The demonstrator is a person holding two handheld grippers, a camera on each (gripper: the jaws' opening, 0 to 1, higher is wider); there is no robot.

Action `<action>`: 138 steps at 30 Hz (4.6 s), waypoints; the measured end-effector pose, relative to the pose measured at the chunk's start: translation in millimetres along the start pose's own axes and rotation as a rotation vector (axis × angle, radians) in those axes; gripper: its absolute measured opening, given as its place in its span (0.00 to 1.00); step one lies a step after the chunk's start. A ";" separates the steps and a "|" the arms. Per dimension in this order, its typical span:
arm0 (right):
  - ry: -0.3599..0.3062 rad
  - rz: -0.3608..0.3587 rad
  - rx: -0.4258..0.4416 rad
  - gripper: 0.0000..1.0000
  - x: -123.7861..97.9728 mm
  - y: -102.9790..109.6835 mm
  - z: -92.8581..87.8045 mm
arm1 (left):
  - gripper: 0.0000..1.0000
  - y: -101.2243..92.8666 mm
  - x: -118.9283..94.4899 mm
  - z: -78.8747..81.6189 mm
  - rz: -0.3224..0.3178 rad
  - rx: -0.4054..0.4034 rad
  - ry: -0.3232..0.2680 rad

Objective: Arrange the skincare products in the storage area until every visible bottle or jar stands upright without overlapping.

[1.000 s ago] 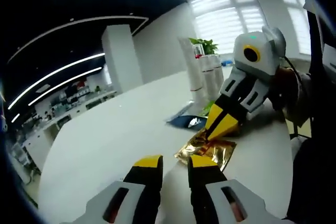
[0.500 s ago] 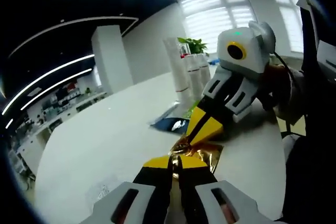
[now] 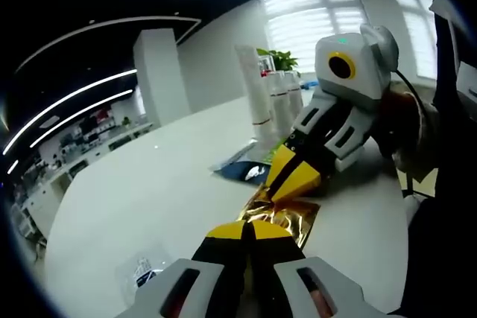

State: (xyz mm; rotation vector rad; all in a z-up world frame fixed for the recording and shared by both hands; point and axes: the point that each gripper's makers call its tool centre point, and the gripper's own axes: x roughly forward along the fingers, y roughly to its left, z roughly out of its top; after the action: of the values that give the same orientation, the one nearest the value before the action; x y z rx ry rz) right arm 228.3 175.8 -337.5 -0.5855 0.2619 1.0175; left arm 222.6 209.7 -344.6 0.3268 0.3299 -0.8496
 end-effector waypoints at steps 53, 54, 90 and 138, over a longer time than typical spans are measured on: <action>-0.012 0.068 0.062 0.00 -11.7 13.7 19.7 | 0.03 1.1 -10.7 9.0 -0.021 -0.068 -0.040; -0.010 0.064 0.066 0.00 -11.0 10.9 21.2 | 0.03 4.5 -12.4 10.5 -0.016 -0.072 -0.043; 0.005 0.258 0.284 0.34 86.1 12.2 51.4 | 0.00 83.3 -71.8 -50.2 0.180 -0.266 0.111; -0.196 0.461 0.624 0.01 90.6 18.3 103.1 | 0.00 84.9 -75.2 -56.7 0.193 -0.295 0.101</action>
State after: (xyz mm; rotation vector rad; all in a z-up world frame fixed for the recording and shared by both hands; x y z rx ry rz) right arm 252.8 307.3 -301.6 0.1536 0.5296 1.3445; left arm 233.2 335.8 -352.3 0.1238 0.5033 -0.5854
